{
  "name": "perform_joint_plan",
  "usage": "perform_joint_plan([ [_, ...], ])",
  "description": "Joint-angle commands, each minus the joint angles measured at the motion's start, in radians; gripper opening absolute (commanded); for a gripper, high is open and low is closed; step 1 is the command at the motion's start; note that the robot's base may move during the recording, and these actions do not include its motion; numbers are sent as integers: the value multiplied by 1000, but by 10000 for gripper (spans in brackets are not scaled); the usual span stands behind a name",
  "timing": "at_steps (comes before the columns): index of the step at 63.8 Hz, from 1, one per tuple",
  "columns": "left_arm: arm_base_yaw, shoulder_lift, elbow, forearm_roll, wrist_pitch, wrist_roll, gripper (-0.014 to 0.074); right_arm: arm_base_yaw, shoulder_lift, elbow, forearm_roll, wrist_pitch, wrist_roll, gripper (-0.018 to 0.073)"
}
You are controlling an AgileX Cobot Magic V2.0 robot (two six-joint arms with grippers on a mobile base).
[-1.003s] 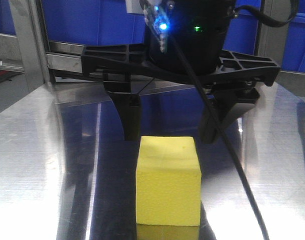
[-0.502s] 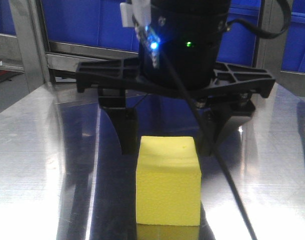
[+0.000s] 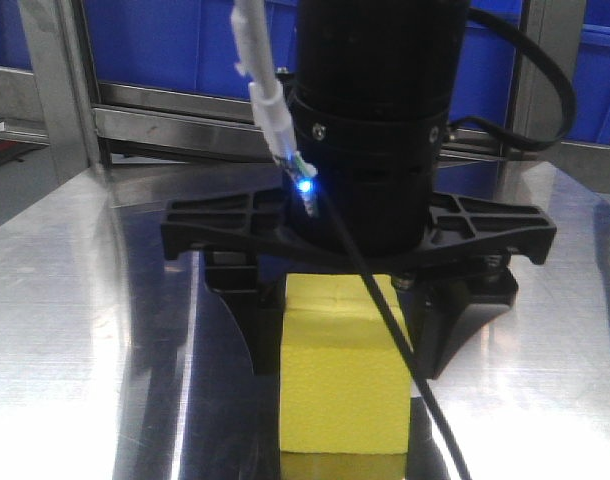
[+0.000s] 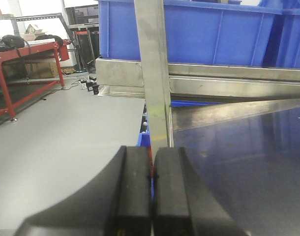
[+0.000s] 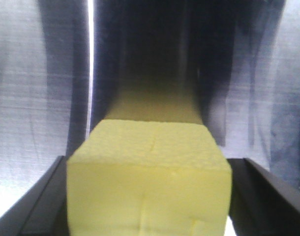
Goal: Place yellow foam block on left shelf second layer
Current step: 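Close the right gripper on the yellow foam cube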
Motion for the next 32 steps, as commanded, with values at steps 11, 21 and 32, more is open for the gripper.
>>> perform_joint_plan([
  [11,-6,-20,26,-5,-83,-4,124,1,-41,-18,-6,-7,0,621],
  [21,-6,-20,26,-5,-83,-4,124,1,-41,-18,-6,-7,-1,621],
  [32,-6,-20,26,-5,-83,-4,124,2,-41,-18,-6,-6,-14,621],
])
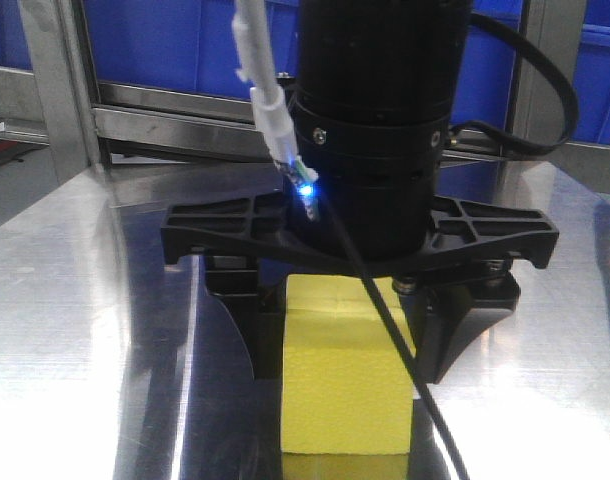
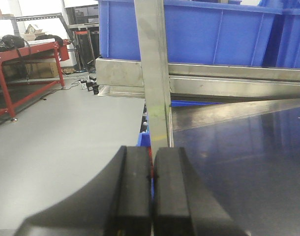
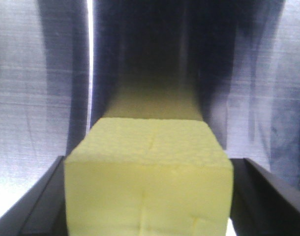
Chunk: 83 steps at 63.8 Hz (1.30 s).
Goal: Place yellow foam block on left shelf second layer
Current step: 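Close the right gripper on the yellow foam cube, then lift the cube with the right gripper and raise it off the table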
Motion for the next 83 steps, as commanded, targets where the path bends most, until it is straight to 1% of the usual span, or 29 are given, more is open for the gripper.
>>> perform_joint_plan([
  [1,-6,-20,26,-5,-83,-4,124,2,-41,-18,-10,-6,-14,621],
  [24,-6,-20,26,-5,-83,-4,124,10,-41,-18,-10,2,-29,617],
  [29,-6,-20,26,-5,-83,-4,124,11,-41,-18,-10,6,-31,573],
  [34,-6,-20,26,-5,-83,-4,124,11,-41,-18,-10,7,-31,510],
  [39,-6,-20,26,-5,-83,-4,124,11,-41,-18,-11,7,-31,474],
  [43,-6,-20,26,-5,-83,-4,124,11,-41,-18,-11,9,-31,462],
  [56,-6,-20,26,-5,-83,-4,124,11,-42,-18,-11,12,-47,463],
  [64,-6,-20,26,-5,-83,-4,124,1,-56,-18,-18,10,-100,463],
  [72,-6,-20,26,-5,-83,-4,124,-37,-83,-17,-17,7,-174,463],
  [83,-6,-20,26,-5,-83,-4,124,-114,-131,4,16,4,-365,463],
])
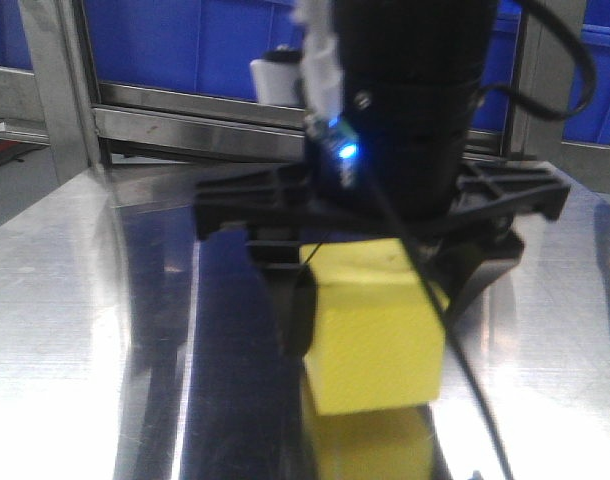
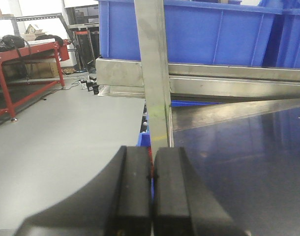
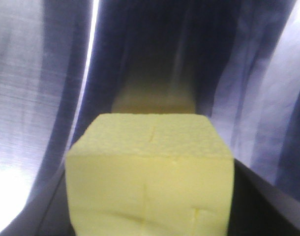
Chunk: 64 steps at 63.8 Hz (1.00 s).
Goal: Place yellow foam block on left shelf second layer
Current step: 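Lift the cube with the right gripper and raise it off the table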
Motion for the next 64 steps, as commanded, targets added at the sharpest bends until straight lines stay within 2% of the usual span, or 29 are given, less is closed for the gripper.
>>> perform_joint_plan([
  [1,-6,-20,26,-5,-83,-4,124,-48,-79,-2,14,-7,-126,463],
  [14,-6,-20,26,-5,-83,-4,124,-187,-181,103,125,-44,-336,463],
  [22,-6,-20,26,-5,-83,-4,124,-283,-262,197,164,-95,-388,463],
  [31,-6,-20,26,-5,-83,-4,124,-409,-346,287,166,-122,-399,463],
  [44,-6,-20,26,-5,-83,-4,124,-566,-464,382,166,-180,-506,463],
  [57,-6,-20,26,-5,-83,-4,124,-676,-581,467,150,-314,-605,463],
  [64,-6,-20,26,-5,-83,-4,124,-723,-648,517,115,-419,-612,463],
])
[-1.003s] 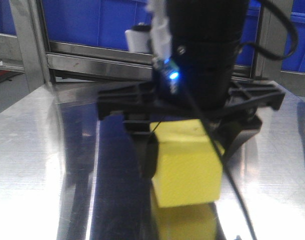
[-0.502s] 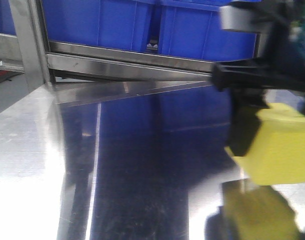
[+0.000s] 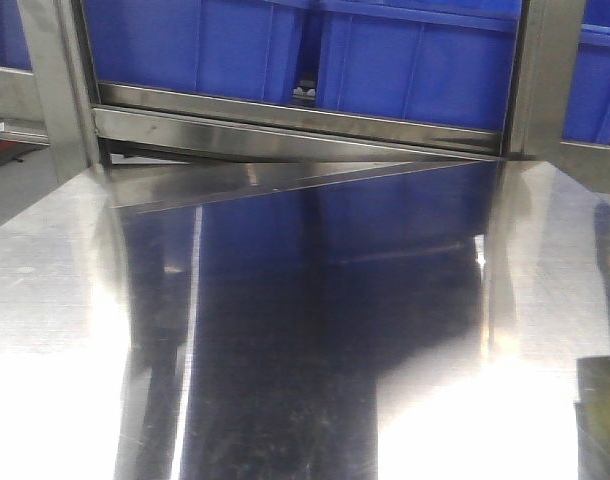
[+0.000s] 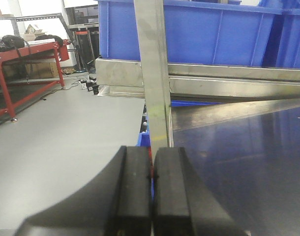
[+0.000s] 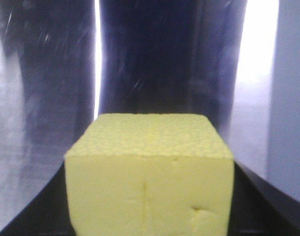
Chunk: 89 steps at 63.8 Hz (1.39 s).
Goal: Place yellow foam block on left shelf second layer
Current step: 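Lift the cube with the right gripper and raise it off the table, then turn the base away from the table holding the cube in the right gripper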
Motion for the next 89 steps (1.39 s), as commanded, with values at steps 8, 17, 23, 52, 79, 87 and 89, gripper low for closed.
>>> perform_joint_plan([
  [8,-6,-20,26,-5,-83,-4,124,-68,-154,64,-83,-263,-26,463],
  [17,-6,-20,26,-5,-83,-4,124,-116,-256,127,-145,-381,-26,463],
  [23,-6,-20,26,-5,-83,-4,124,-143,-336,167,-148,-456,-27,463],
  [52,-6,-20,26,-5,-83,-4,124,-150,-696,331,-159,-630,-51,463],
  [79,-6,-20,26,-5,-83,-4,124,-150,-735,331,-159,-622,-51,463],
  [87,-6,-20,26,-5,-83,-4,124,-150,-735,331,-159,-622,-51,463],
  [89,-6,-20,26,-5,-83,-4,124,-150,-735,331,-159,-622,-51,463],
])
